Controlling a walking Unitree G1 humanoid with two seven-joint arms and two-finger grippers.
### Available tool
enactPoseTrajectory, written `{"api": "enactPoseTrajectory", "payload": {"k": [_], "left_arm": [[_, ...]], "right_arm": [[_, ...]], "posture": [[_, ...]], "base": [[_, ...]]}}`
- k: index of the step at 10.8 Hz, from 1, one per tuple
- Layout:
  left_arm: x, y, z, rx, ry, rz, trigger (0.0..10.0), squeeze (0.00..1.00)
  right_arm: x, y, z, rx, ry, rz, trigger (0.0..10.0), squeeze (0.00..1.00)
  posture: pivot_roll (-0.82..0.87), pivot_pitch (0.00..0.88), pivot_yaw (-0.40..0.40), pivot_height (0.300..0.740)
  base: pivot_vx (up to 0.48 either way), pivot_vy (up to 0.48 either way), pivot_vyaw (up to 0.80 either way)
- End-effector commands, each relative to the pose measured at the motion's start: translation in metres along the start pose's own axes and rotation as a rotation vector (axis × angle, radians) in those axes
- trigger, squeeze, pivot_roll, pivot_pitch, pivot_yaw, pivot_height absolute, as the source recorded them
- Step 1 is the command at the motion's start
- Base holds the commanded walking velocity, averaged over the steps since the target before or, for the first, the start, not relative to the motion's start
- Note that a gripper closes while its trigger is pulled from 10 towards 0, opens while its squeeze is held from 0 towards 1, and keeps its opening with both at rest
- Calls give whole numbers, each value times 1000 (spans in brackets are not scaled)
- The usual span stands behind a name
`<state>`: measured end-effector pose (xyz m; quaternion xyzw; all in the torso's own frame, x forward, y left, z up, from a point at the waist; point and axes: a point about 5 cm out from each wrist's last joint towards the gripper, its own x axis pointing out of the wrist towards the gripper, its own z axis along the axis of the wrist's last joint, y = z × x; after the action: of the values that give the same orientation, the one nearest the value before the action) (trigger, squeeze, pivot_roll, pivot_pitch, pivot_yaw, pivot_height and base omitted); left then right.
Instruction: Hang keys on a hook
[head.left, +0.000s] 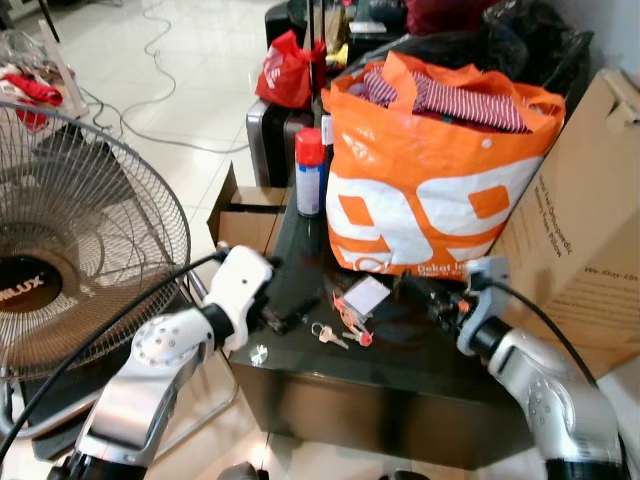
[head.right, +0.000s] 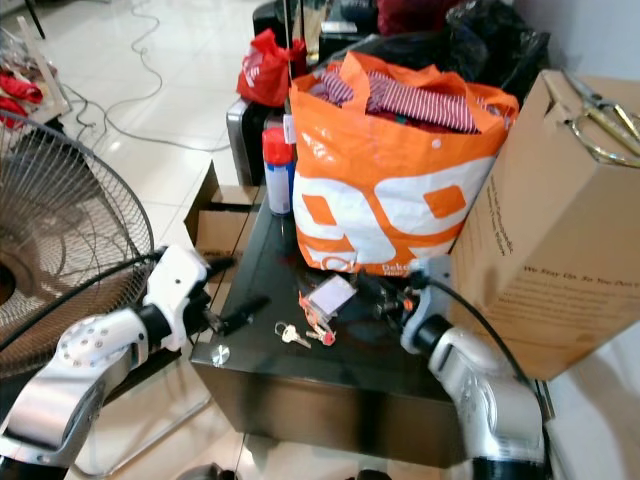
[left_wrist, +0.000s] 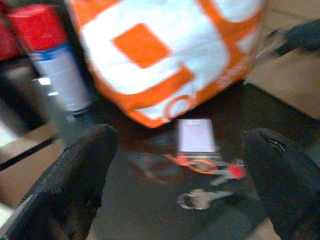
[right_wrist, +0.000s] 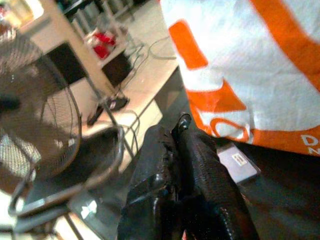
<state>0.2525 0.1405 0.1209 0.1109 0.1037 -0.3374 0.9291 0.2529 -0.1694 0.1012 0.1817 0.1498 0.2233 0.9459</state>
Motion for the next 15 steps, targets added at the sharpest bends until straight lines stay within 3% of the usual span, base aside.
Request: {"api": "enactPoseTrajectory", "payload": {"k": [1,2,5,7,8,10,12,13,14,15], "left_arm": [[-3,2,2,16,-12,60,10000,0],[-6,5,2,28,-12,136,10000,0],[-12,12,5,25,-39,271,10000,0],[-7,18,12,70,-60,305,10000,0],[-6,21,14,52,-70,325,10000,0],[-4,23,16,39,-73,325,10000,0],[-1,20,13,50,-65,313,10000,0],[-1,20,13,50,-63,313,10000,0],[1,21,11,50,-59,310,10000,0],[3,21,11,52,-55,305,10000,0]], "right_arm": [[-6,5,8,-1,-39,-49,0,0],[-12,16,14,-4,-105,-93,0,0],[-20,25,34,84,-291,-186,0,0],[-20,21,47,-27,-323,-266,235,0],[-20,20,48,-40,-319,-282,1137,0],[-17,24,42,-26,-330,-291,157,0],[-16,25,39,-46,-330,-322,0,0],[-15,25,39,-51,-330,-324,980,0],[-16,25,40,-91,-326,-340,10000,0],[-19,24,40,-131,-322,-363,10000,0]], "posture": [[-35,0,23,740],[-30,0,19,740],[-21,0,23,740],[-27,0,28,740],[-27,0,26,740],[-27,0,20,740],[-35,0,30,740],[-37,0,33,740],[-50,0,49,740],[-56,0,55,740]], "base": [[0,0,0],[0,0,0],[0,0,0],[0,0,0],[0,0,0],[0,0,0],[0,0,0],[0,0,0],[0,0,0],[0,0,0]]}}
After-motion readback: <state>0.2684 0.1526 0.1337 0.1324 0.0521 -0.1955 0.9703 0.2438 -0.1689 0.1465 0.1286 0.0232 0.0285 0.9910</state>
